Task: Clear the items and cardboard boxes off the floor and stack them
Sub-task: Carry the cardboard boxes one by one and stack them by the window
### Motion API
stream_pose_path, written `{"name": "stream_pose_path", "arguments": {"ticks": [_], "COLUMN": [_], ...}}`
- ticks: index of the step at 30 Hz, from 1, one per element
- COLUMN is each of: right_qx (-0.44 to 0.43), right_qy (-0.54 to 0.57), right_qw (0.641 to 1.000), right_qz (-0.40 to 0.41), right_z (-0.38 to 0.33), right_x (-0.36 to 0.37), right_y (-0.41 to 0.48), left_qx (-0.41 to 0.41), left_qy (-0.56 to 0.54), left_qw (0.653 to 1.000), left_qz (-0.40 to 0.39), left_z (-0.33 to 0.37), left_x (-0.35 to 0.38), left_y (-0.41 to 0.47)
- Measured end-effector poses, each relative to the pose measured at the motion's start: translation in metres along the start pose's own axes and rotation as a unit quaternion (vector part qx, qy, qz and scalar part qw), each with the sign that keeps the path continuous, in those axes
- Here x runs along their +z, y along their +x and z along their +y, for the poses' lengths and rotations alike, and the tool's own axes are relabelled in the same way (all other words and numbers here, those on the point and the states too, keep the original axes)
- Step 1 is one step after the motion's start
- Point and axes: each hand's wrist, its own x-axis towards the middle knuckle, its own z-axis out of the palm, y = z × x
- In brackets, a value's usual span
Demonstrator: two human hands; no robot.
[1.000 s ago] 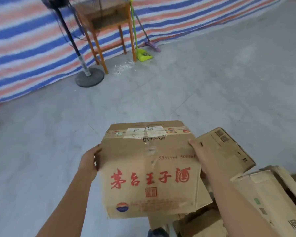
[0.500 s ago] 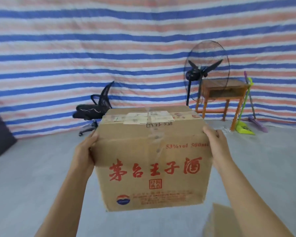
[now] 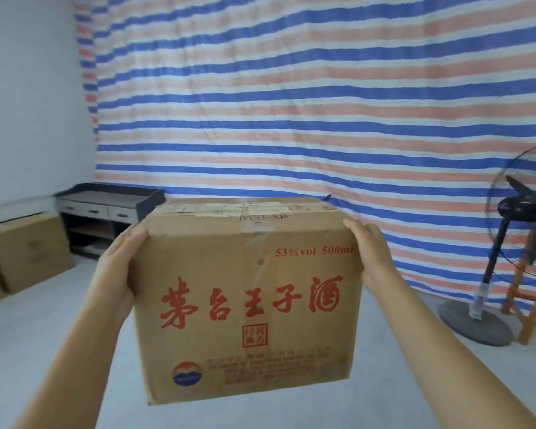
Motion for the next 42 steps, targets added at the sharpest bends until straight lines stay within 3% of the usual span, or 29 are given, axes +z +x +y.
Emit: {"name": "stream_pose_path", "arguments": {"ticks": [11, 20, 30, 35, 42], "right_qx": [0.045, 0.022, 0.045, 0.058, 0.053], "right_qy": [0.028, 0.032, 0.032, 0.025, -0.020], "right_qw": [0.973, 0.948, 0.875, 0.834, 0.821], "right_qz": [-0.226, -0.315, -0.481, -0.548, -0.568], "right_z": [0.040, 0.083, 0.093, 0.101, 0.120], "right_x": [0.180, 0.319, 0.501, 0.604, 0.743], "right_y": [0.087, 0.146, 0.119, 0.078, 0.049], "left_qx": [-0.030, -0.002, 0.043, 0.049, 0.048], "left_qy": [0.042, 0.068, 0.101, 0.109, 0.105], "left_qw": [0.976, 0.939, 0.866, 0.849, 0.837], "left_qz": [0.212, 0.336, 0.488, 0.515, 0.535], "left_z": [-0.009, -0.030, -0.008, 0.003, -0.001], "left_x": [-0.095, -0.129, -0.224, -0.309, -0.436], "left_y": [0.060, 0.106, 0.120, 0.140, 0.201]}}
